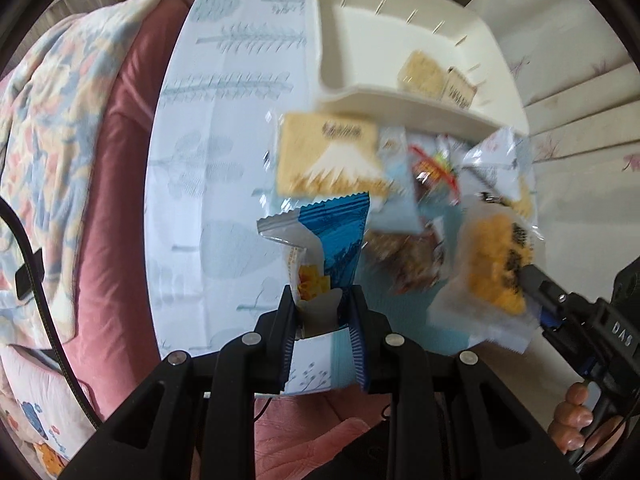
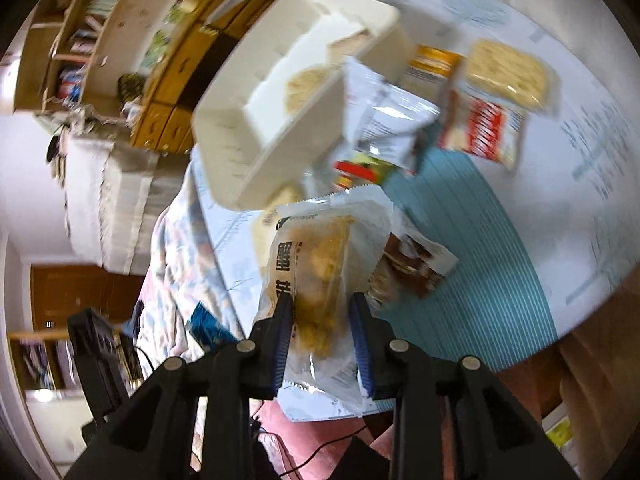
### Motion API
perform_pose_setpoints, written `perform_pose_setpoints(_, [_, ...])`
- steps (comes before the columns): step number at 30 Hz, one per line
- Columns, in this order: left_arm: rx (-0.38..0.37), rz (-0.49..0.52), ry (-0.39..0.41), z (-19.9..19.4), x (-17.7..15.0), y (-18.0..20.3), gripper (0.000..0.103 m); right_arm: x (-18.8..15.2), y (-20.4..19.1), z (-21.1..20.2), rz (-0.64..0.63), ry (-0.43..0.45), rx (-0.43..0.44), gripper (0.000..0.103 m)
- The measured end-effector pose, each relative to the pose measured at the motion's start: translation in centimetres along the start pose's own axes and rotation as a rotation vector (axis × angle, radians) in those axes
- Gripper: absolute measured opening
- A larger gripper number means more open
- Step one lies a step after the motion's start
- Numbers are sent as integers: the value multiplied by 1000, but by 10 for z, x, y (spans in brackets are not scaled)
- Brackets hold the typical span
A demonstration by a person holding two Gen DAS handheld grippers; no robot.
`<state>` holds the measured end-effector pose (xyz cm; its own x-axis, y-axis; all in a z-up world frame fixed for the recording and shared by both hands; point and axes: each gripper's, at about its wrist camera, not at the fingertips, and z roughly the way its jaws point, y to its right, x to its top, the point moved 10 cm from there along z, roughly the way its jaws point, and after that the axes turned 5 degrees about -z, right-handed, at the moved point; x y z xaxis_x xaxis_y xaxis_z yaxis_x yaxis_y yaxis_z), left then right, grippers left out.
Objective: Organize snacks
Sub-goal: 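Lift the blue bar and the yellow-cake box toward the white tray, then open both tools to release the bar and box into the tray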
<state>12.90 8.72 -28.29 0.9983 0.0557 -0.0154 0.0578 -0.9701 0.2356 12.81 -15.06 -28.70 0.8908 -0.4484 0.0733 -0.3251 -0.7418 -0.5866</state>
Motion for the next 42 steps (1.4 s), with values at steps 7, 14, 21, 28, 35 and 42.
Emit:
perform_pose_setpoints(7, [-23,3,68,-23,43,41,23,34,-28,-6,-119,-21,31,29])
perform_pose_setpoints(14, [-42,4,106,-28,85,80,23,80,-40,-8,-193,-15,69,29])
perform_pose_setpoints(21, [-69,-25,133,-16,123,109,23,135,-34,-2,-238,3,81,29])
perform_pose_setpoints(28, [-81,-50,133,7,148,132,23,177,-21,14,-244,8,88,29])
perform_pose_setpoints(35, [-62,-44,152,22,163,148,23,206,-5,24,-242,39,88,29])
perform_pose_setpoints(42, [-72,-87,151,30,162,148,59,218,14,23,-200,55,81,35])
